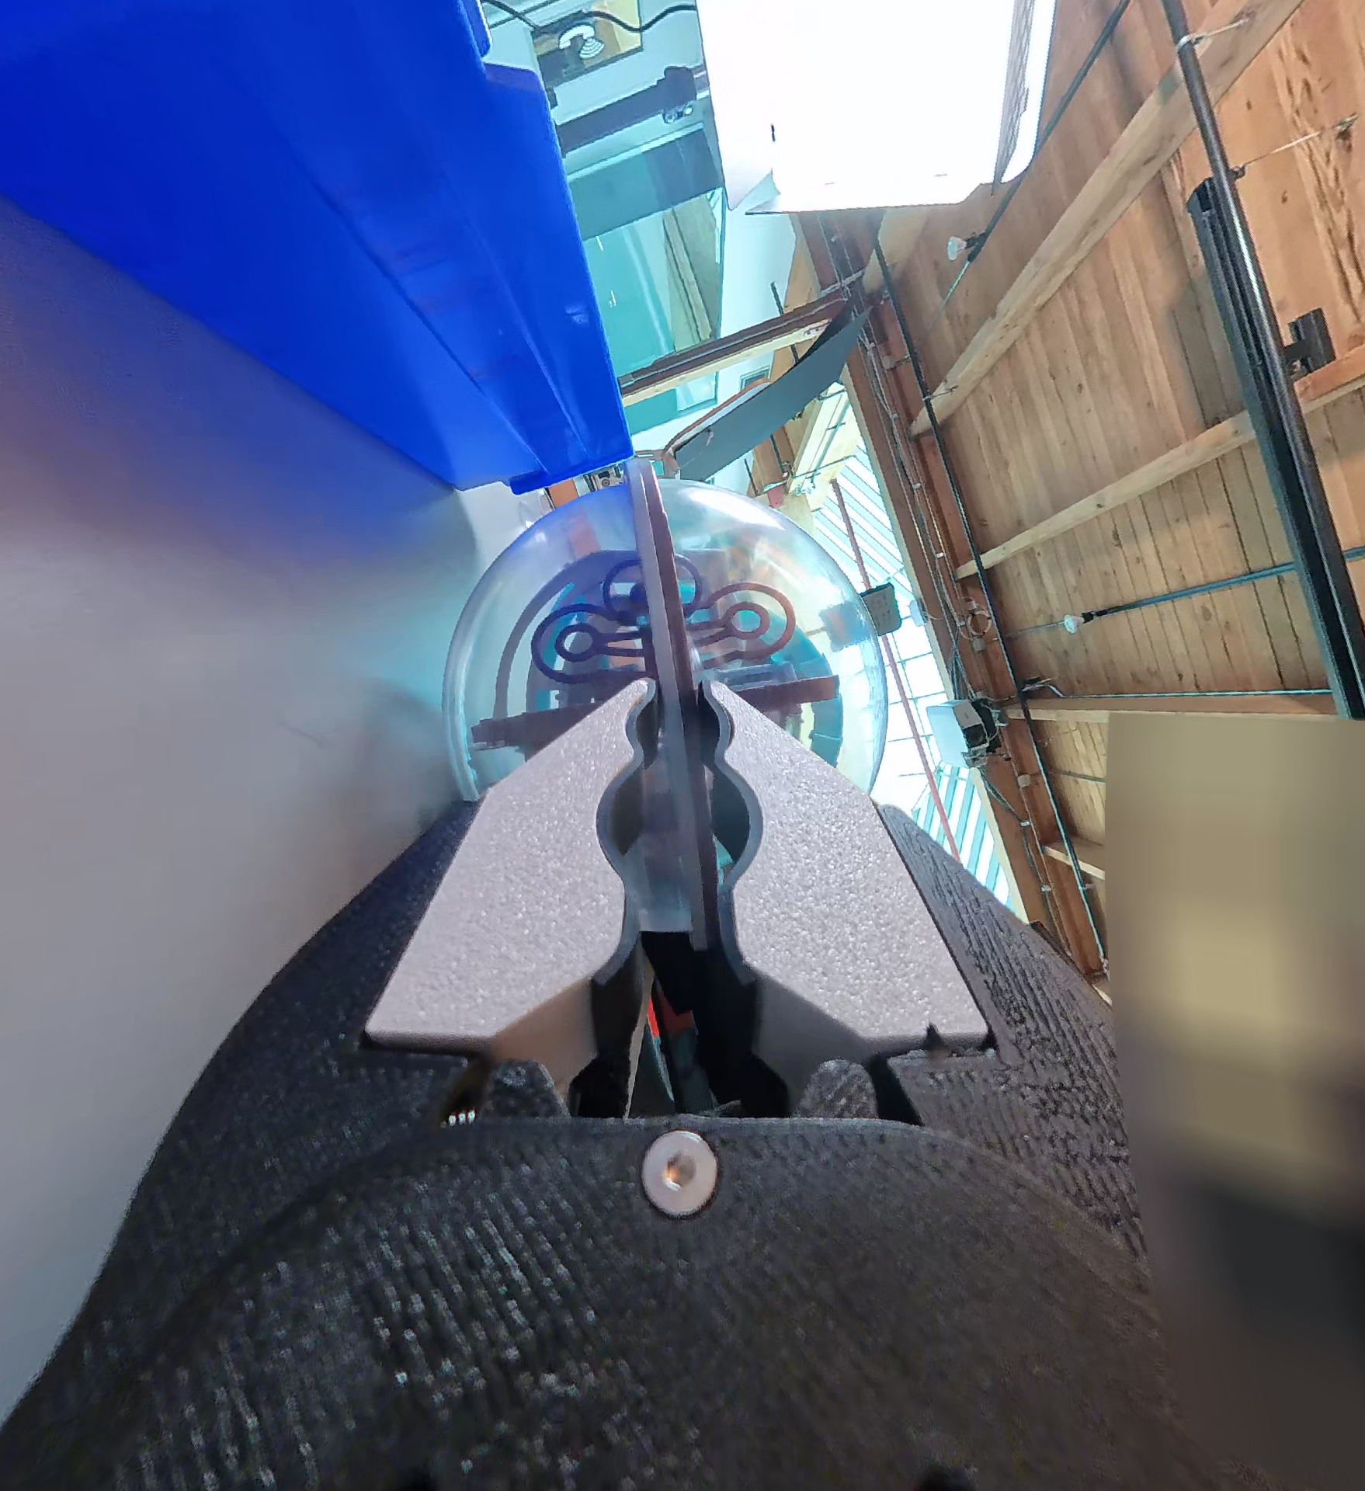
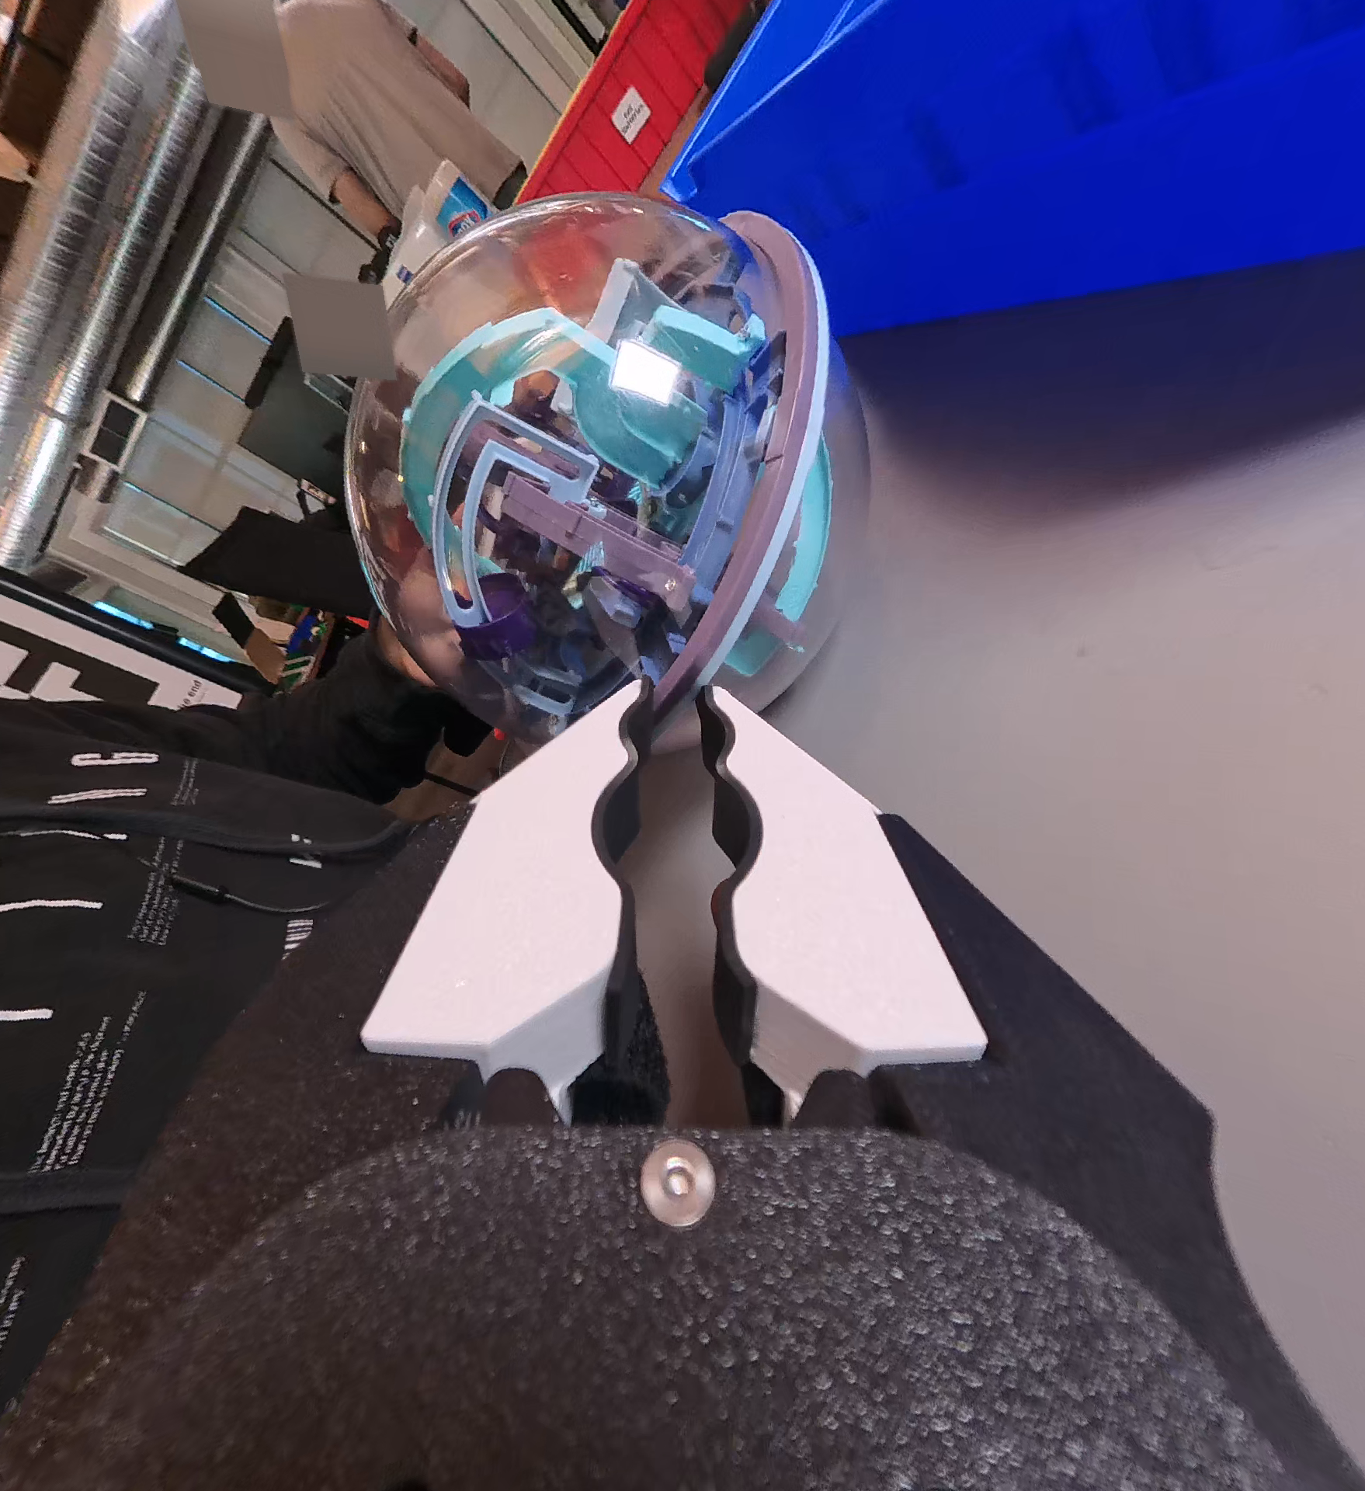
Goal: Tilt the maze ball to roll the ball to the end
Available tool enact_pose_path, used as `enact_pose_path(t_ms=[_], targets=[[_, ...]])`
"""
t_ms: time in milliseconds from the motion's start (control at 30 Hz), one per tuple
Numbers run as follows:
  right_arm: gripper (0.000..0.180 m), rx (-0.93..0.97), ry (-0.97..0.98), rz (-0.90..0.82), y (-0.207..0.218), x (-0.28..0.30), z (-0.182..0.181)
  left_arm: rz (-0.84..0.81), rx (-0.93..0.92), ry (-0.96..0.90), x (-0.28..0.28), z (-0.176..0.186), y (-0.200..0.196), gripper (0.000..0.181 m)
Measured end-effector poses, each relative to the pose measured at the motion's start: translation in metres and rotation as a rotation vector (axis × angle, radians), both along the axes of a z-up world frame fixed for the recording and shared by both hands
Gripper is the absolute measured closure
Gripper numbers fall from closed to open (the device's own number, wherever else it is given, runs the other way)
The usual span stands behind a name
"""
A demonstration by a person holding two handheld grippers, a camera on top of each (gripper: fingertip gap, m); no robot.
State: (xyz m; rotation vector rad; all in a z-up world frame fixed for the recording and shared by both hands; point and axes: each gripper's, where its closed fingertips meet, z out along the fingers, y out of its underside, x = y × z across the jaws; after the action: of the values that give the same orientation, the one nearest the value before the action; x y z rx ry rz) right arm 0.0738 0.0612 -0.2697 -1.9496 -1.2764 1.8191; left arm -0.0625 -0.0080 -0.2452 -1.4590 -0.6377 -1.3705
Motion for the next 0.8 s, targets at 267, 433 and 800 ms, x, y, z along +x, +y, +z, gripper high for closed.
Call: enact_pose_path(t_ms=[267, 433, 800], targets=[[0.172, -0.064, -0.017, -0.018, 0.005, -0.001, -0.001, -0.017, 0.023, 0.122, -0.004, 0.008, 0.000, 0.163], [0.173, -0.096, -0.027, -0.029, 0.008, -0.002, -0.001, -0.070, 0.094, 0.346, -0.006, 0.023, 0.004, 0.145], [0.173, -0.116, -0.054, -0.044, 0.013, -0.002, -0.004, -0.340, 0.225, 0.718, 0.028, 0.030, 0.026, 0.090]])
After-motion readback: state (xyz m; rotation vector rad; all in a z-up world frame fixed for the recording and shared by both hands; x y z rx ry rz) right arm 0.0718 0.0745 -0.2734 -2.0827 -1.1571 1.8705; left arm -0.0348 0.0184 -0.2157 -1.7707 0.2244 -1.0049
